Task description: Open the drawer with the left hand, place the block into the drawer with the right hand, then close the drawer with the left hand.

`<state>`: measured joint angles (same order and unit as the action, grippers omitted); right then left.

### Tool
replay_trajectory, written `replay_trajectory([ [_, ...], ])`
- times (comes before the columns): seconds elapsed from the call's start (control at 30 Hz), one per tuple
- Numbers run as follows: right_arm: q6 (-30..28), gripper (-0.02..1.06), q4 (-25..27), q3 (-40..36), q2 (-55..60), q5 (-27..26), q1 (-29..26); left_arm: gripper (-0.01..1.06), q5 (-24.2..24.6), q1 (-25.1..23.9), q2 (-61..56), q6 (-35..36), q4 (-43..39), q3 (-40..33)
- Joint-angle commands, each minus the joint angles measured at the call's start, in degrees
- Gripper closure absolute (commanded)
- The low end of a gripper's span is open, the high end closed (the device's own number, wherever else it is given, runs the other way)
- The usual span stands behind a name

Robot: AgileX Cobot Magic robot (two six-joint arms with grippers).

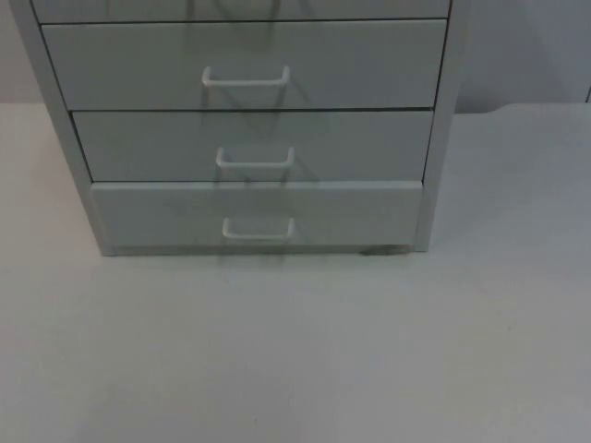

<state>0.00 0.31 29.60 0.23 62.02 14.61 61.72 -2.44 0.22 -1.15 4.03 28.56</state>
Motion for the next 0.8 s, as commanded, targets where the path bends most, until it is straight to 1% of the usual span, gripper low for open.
replay_trajectory([
  [0.0, 0.0, -0.01, -0.3, 0.0, -0.2, -0.1, 0.0, 0.0, -0.2, -0.3, -0.2, 0.5, -0.1, -0.2],
  [0.43, -0.4, -0.01, 0.2, 0.0, -0.2, -0.3, -0.6, 0.0, -0.2, -0.3, -0.2, 0.5, -0.1, -0.2],
  [0.53, -0.4, -0.01, 0.3, 0.0, -0.2, -0.3, -4.1, 0.0, -0.2, -0.3, -0.2, 0.5, -0.1, -0.2],
  [0.57, -0.4, -0.01, 0.3, 0.0, -0.2, -0.3, -4.1, 0.0, -0.2, -0.3, -0.2, 0.5, -0.1, -0.2],
  [0.73, -0.4, -0.01, 0.3, 0.0, -0.2, -0.3, -12.0, 0.0, -0.2, -0.3, -0.2, 0.5, -0.1, -0.2],
  [0.77, -0.4, -0.01, 0.3, 0.0, -0.2, -0.3, -12.0, 0.0, -0.2, -0.3, -0.2, 0.5, -0.1, -0.2],
])
